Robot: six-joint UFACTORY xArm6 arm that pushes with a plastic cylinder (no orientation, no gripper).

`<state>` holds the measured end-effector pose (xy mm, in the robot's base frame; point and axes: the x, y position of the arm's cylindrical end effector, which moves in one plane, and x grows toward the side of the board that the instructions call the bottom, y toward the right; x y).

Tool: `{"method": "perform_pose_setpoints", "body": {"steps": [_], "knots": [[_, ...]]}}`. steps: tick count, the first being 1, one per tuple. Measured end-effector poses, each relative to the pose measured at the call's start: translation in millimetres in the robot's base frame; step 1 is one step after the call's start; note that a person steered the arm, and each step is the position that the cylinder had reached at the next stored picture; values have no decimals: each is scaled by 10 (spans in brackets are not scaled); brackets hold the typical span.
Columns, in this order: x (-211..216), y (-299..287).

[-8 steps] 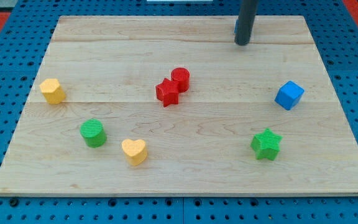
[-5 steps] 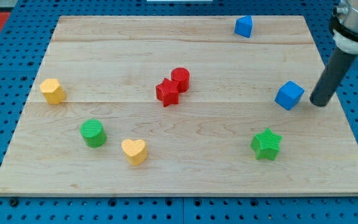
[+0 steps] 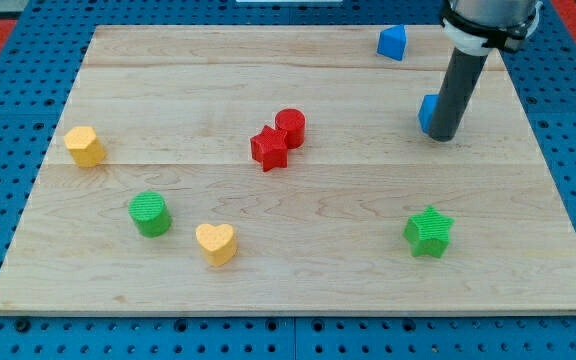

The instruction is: Move blue cube near to the blue triangle

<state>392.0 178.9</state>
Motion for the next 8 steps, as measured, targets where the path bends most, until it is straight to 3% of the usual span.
{"method": "perform_pose_setpoints", "body": {"steps": [2, 4, 8], "knots": [[-640, 269], [-1041, -295], [-1039, -498]]}}
